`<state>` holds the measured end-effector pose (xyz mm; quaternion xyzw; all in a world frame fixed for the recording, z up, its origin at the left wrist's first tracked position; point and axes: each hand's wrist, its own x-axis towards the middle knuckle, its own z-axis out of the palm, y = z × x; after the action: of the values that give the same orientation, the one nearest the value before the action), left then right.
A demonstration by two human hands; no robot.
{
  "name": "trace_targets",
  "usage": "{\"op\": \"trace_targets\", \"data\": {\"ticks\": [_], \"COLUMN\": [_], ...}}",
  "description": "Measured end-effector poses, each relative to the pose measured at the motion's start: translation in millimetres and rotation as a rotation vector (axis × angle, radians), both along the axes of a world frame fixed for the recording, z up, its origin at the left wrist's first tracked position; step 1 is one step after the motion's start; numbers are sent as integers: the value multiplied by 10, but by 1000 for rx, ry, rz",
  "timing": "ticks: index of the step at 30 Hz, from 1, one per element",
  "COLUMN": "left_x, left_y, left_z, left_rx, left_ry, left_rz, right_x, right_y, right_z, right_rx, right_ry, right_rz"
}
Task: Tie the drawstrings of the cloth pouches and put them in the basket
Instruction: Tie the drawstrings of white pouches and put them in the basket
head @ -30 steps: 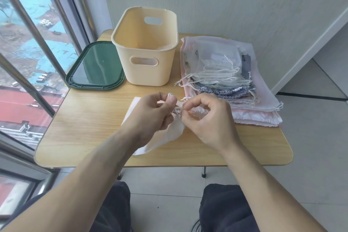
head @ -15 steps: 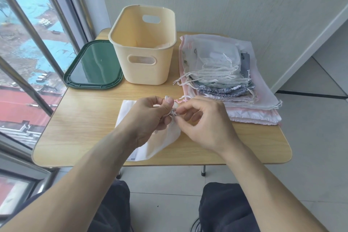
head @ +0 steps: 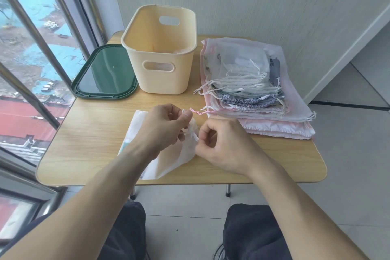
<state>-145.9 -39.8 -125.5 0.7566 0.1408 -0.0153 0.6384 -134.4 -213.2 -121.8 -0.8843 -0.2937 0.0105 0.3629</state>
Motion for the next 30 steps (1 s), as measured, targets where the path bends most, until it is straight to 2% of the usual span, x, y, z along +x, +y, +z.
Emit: {"op": "trace_targets", "data": {"ticks": [4,7,10,15,18,22,25,28,30], "left_x": [-3,6,12,23,40,15,-7,12,29], "left_y": [11,15,27,12,20,18,13,19,26], "left_z": [-9,6,17,-2,-10,-15,3,22,18], "left_rx": [83,98,63,-22,-43,101,278,262,220], "left_ry": [-16,-20,2,30,37,17,-21,-46,-39], "left_rz": [-14,2,2,43,59,-36,-93,-78,-30], "right_x": [-12,-17,-33,-60,-58,-37,-6,57,64], "right_y": [-20,-13,6,-29,-44,-71,-73,-94,-152], "right_z": [37,57,64,101,105,117,107,79,83], "right_rx": [13,146,271,195,151,88,208,380,280], "right_ry": [6,-37,24,209,240,244,303,469,513], "right_rz": [-16,-110,-141,-26,26,30,-137,-236,-147]}}
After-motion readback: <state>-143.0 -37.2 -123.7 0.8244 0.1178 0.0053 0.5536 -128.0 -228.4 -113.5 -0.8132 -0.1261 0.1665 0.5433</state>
